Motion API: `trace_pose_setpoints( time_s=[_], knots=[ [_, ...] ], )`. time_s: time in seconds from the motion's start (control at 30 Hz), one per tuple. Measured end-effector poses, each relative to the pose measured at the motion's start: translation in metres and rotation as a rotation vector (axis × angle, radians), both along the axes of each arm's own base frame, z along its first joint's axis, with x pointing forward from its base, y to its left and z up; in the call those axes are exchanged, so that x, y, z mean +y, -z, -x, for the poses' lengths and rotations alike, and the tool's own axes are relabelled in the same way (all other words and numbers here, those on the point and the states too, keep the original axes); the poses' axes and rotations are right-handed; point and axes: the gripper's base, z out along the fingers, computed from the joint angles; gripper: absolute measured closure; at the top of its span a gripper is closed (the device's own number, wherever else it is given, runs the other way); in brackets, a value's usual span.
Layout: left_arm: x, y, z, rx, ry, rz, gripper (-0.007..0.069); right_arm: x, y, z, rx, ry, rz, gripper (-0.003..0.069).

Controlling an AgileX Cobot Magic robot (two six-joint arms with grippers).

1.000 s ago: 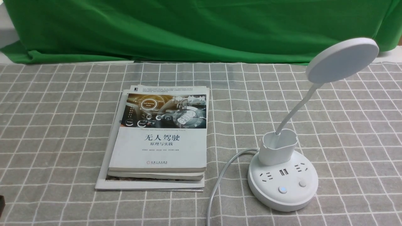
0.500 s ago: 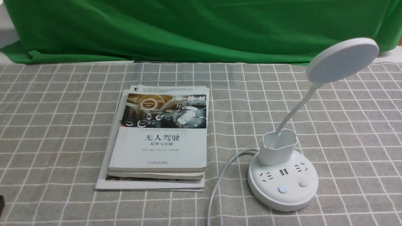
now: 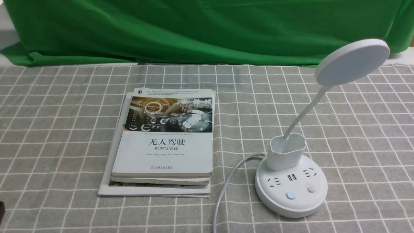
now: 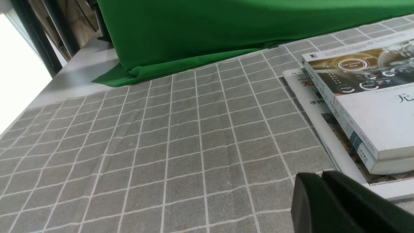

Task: Turn off the desk lamp on the grey coffee tablecloth by hand.

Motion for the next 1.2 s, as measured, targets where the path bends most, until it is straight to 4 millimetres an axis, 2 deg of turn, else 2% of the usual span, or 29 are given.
trace_pose_setpoints(
  time_s=[0.03,0.13,1.2],
  knots=[
    [0.0,0.0002,0.0,0.002,0.0,0.0,0.0604,-0.0002,0.0087,-0.0007,0.021,0.006,0.0,0.0621],
    [0.0,-0.0001,0.0,-0.001,0.0,0.0,0.0604,-0.0003,0.0146,-0.0006,0.06,0.007,0.001,0.062],
    [0.0,-0.0003,0.0,-0.003,0.0,0.0,0.0604,-0.0002,0.0159,-0.0004,0.075,0.007,-0.006,0.061]
  ],
)
